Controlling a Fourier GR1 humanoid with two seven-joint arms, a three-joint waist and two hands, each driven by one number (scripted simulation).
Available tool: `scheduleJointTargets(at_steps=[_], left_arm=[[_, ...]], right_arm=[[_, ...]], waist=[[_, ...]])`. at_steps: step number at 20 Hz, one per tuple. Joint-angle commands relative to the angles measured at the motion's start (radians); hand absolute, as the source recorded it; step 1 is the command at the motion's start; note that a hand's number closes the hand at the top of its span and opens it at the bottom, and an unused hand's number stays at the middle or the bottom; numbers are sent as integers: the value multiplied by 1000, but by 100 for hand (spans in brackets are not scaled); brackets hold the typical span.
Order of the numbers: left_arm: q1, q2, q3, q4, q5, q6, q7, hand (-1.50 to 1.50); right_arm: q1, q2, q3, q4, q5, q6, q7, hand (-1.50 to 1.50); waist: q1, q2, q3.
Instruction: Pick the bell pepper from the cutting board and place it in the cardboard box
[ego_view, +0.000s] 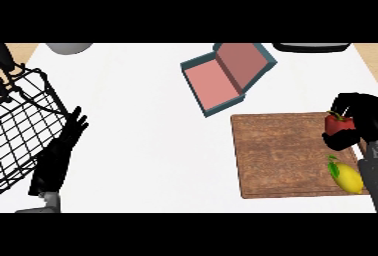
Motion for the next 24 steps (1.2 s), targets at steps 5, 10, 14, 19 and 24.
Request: scheduleJointTargets(at_steps=[5, 10, 14, 19, 24], left_arm=[[32, 23, 40, -3, 27, -21, -9, 0], [-5, 13, 31, 19, 9, -10, -18, 0], [3, 2, 13, -32, -1, -14, 31, 0], [-59, 7, 44, 52, 10, -26, 1, 0], [-14, 0, 19, -28, -7, -28, 24, 0]], right_arm=[[-38, 51, -113, -191, -224, -30, -138, 150], [-184, 108, -114, -247, -329, 23, -105, 150], [-236, 152, -86, -279, -355, 36, -65, 150], [-441, 182, -33, -149, -304, 42, 62, 150], [-621, 221, -7, 85, -245, -19, 78, 150]], waist=[[-6, -4, 0], [3, 0, -1], [5, 0, 0], [9, 3, -1], [18, 4, -1]])
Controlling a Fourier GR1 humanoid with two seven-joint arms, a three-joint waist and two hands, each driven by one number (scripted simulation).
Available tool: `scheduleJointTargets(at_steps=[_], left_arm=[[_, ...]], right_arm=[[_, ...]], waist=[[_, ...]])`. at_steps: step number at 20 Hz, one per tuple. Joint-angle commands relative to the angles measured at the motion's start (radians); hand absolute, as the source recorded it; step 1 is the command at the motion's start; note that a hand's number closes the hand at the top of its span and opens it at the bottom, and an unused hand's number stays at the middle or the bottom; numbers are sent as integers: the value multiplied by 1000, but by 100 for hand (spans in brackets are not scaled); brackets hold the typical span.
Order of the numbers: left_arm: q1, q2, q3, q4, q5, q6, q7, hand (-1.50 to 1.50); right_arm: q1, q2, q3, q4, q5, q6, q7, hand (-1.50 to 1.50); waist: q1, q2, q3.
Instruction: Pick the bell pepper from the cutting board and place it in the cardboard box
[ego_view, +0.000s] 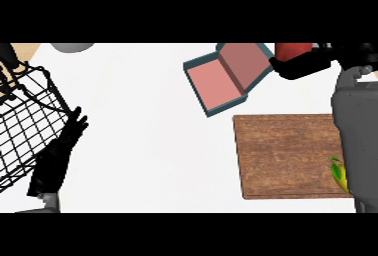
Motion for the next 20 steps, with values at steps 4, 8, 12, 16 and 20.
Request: scheduleJointTargets(at_steps=[4, 8, 12, 16, 20], left_arm=[[-63, -45, -33, 41, -59, 51, 29, 0], [26, -19, -18, -45, -18, 3, 23, 0], [24, -13, -7, 24, -12, -8, -52, 0], [-35, -21, -1, 43, -28, 15, -22, 0], [-47, -35, -27, -6, -25, 2, 27, 0]], right_arm=[[-201, 77, 41, 339, 73, -97, -11, 150], [-309, 76, -1, 568, 78, -136, -45, 150], [-409, 100, -20, 786, 106, -210, -71, 150], [-416, 109, -38, 951, 123, -278, -120, 150], [-467, 130, -92, 1071, 105, -362, -106, -150]], waist=[[6, 5, 0], [22, 6, 1], [37, 13, 0], [32, 15, 0], [48, 20, 1]])
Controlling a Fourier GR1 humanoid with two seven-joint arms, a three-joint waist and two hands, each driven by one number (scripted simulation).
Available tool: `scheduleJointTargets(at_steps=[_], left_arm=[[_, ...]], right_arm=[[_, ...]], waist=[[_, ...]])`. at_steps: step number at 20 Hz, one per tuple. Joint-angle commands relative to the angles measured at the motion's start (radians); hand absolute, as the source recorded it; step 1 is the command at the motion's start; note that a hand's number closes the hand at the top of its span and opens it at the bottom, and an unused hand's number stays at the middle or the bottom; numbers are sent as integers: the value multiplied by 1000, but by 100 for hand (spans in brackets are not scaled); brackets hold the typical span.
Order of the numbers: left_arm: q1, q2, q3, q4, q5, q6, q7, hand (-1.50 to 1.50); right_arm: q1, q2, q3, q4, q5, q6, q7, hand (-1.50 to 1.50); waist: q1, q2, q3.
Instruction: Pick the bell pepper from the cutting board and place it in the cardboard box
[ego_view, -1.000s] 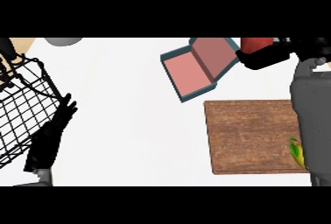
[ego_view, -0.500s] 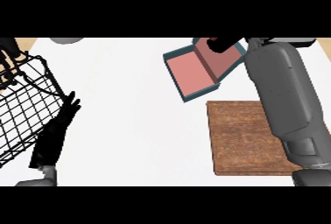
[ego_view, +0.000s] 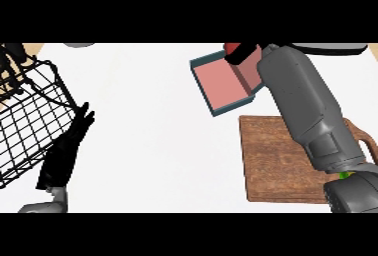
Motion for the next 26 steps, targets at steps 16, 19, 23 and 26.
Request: scheduleJointTargets(at_steps=[16, 19, 23, 26], left_arm=[[7, 9, 26, 51, -1, 0, -49, 0], [0, -19, 11, 31, -16, 29, -11, 0], [6, 8, 35, 29, -4, 11, -9, 0], [32, 15, 42, -23, 13, -3, 0, 0]], right_arm=[[-25, -17, -354, 91, -312, -338, -336, -150], [16, -92, -431, 56, -406, -266, -417, -150], [51, -136, -470, 45, -433, -348, -409, -150], [93, -259, -494, 48, -464, -248, -412, -150]], waist=[[-1, 4, 1], [-21, 0, 1], [-32, -9, 0], [-35, -12, 0]])
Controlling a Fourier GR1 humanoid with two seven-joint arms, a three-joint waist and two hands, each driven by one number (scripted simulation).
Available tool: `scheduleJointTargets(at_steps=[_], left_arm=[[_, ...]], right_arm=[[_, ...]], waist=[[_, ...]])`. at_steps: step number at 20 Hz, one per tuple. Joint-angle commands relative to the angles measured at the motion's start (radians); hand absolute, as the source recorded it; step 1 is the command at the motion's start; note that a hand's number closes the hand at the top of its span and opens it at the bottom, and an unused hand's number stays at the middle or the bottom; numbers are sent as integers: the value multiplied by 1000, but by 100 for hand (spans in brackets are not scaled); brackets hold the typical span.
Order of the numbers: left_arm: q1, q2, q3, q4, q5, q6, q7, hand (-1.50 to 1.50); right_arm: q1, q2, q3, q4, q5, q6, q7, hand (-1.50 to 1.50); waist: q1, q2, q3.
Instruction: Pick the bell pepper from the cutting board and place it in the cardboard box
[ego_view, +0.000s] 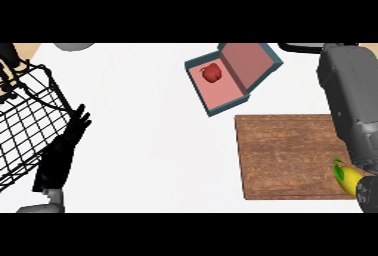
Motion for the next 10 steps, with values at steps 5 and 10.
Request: scheduleJointTargets(at_steps=[5, 10], left_arm=[[-5, 9, 26, 35, -7, 12, -8, 0], [25, -13, 8, -1, -31, 36, -7, 0]], right_arm=[[167, -214, -106, -17, -143, 206, -109, -150], [263, -327, -94, -30, -177, 382, -143, -150]], waist=[[-17, -3, 0], [-18, -7, -1]])
